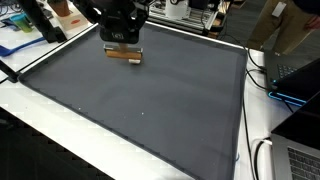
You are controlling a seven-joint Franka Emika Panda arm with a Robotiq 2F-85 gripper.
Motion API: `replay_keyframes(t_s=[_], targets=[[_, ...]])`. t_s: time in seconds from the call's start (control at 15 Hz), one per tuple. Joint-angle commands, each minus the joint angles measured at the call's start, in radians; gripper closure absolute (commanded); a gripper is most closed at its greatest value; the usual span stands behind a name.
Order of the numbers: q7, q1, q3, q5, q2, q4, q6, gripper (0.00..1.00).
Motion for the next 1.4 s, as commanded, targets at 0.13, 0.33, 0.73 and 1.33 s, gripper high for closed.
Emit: replay_keyframes(t_s=[0.13, 0.33, 0.73, 1.33], targets=[[-0.266, -0.006, 0.012, -0.045, -0.216, -0.251, -0.024, 0.78], [-0.203, -0.021, -0.002, 0.004, -0.311, -0.357, -0.07, 0.78], [-0.039, -0.151, -0.043, 0.219, -0.532, -0.587, -0.051, 0.78], [0.027, -0.315, -0.061, 0.343, -0.73, -0.768, -0.058, 0.53]])
